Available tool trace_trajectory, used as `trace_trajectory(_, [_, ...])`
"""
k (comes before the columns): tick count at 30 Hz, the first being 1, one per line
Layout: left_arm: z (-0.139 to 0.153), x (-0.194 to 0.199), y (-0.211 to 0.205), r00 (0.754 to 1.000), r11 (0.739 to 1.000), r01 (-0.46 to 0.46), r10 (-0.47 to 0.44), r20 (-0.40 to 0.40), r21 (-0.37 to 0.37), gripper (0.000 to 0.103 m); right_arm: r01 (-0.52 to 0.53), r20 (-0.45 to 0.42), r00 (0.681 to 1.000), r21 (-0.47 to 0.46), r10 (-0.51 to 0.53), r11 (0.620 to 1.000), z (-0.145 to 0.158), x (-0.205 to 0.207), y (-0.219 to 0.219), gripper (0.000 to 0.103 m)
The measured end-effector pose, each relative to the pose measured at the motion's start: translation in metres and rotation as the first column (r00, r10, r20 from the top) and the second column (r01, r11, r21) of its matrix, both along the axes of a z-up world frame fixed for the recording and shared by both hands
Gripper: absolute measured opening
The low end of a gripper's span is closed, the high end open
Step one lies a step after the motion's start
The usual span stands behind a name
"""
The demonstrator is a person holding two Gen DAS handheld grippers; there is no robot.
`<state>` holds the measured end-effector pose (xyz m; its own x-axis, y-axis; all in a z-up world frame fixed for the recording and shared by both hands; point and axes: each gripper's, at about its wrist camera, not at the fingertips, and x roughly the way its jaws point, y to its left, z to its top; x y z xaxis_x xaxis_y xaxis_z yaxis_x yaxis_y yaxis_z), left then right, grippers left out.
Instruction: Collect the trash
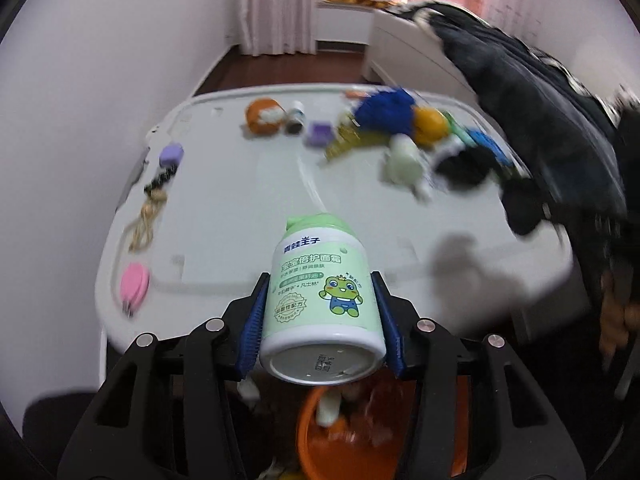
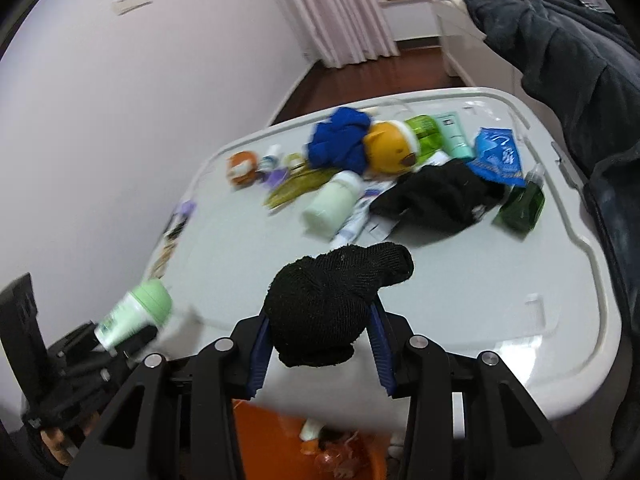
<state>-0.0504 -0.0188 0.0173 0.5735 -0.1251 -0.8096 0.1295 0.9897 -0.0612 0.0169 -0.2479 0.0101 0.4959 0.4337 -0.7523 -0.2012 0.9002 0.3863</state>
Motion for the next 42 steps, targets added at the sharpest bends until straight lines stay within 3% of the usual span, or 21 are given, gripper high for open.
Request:
trace_trajectory(3, [-0.009, -0.026, -0.001, 0.999, 0.999, 0.036, -0.036, -0.022, 0.009, 0.047, -0.012, -0.011, 1.000, 0.029, 0.013, 1.000, 0.005, -0.032, 0.005, 0.043])
trace_trajectory(9, [-0.031, -0.056, -0.005, 0.994, 0.997, 0.080, -0.081, -0.072, -0.014, 0.047, -0.039, -0.012, 0.999, -0.027, 0.038, 0.999, 0.005, -0.082, 0.017, 0.043])
trace_trajectory(16, [-0.024, -0.070, -0.013, 0.990, 0.991, 0.131, -0.131, -0.047, -0.008, 0.047, -0.062, -0.085, 0.995, -0.014, 0.061, 0.998, -0.013, -0.106, 0.022, 0.043])
trace_trajectory(19, [-0.026, -0.072, -0.015, 0.988, 0.989, 0.146, -0.146, -0.059, -0.006, 0.048, -0.073, -0.116, 0.991, -0.013, 0.071, 0.997, -0.022, -0.111, 0.022, 0.051])
trace_trajectory(21, [-0.031, -0.071, -0.016, 0.983, 0.987, 0.159, -0.160, -0.088, -0.017, 0.054, -0.089, -0.155, 0.984, -0.015, 0.085, 0.996, -0.030, -0.110, 0.024, 0.069])
trace_trajectory(22, [-0.034, -0.070, -0.016, 0.983, 0.988, 0.155, -0.156, -0.102, -0.014, 0.075, -0.090, -0.161, 0.983, -0.018, 0.085, 0.996, -0.033, -0.110, 0.025, 0.069])
trace_trajectory(23, [-0.036, -0.070, -0.016, 0.982, 0.988, 0.154, -0.154, -0.108, -0.016, 0.089, -0.088, -0.164, 0.983, -0.024, 0.083, 0.996, -0.036, -0.110, 0.025, 0.069])
trace_trajectory(26, [-0.040, -0.068, -0.015, 0.980, 0.988, 0.155, -0.157, -0.122, -0.028, 0.089, -0.062, -0.168, 0.984, -0.014, 0.059, 0.998, -0.038, -0.105, 0.017, 0.069])
trace_trajectory(30, [-0.042, -0.061, -0.014, 0.980, 0.989, 0.147, -0.150, -0.129, -0.033, 0.089, 0.010, -0.135, 0.991, 0.001, -0.010, 1.000, -0.023, -0.083, -0.005, 0.069])
trace_trajectory(34, [-0.039, -0.045, -0.015, 0.982, 0.989, 0.142, -0.147, -0.120, -0.049, 0.089, 0.151, -0.121, 0.981, 0.016, -0.148, 0.988, -0.009, -0.025, -0.032, 0.069])
trace_trajectory(36, [-0.038, -0.036, -0.017, 0.983, 0.989, 0.141, -0.146, -0.109, -0.046, 0.089, 0.219, -0.116, 0.970, 0.023, -0.215, 0.975, -0.005, 0.017, -0.042, 0.074])
trace_trajectory(39, [-0.039, -0.021, -0.020, 0.985, 0.990, 0.131, -0.136, -0.102, -0.058, 0.089, 0.289, -0.094, 0.952, -0.049, -0.293, 0.956, -0.006, 0.069, -0.044, 0.080])
trace_trajectory(42, [-0.040, -0.012, -0.022, 0.985, 0.988, 0.129, -0.137, -0.103, -0.080, 0.089, 0.376, -0.166, 0.911, -0.035, -0.377, 0.926, -0.026, 0.118, -0.049, 0.080])
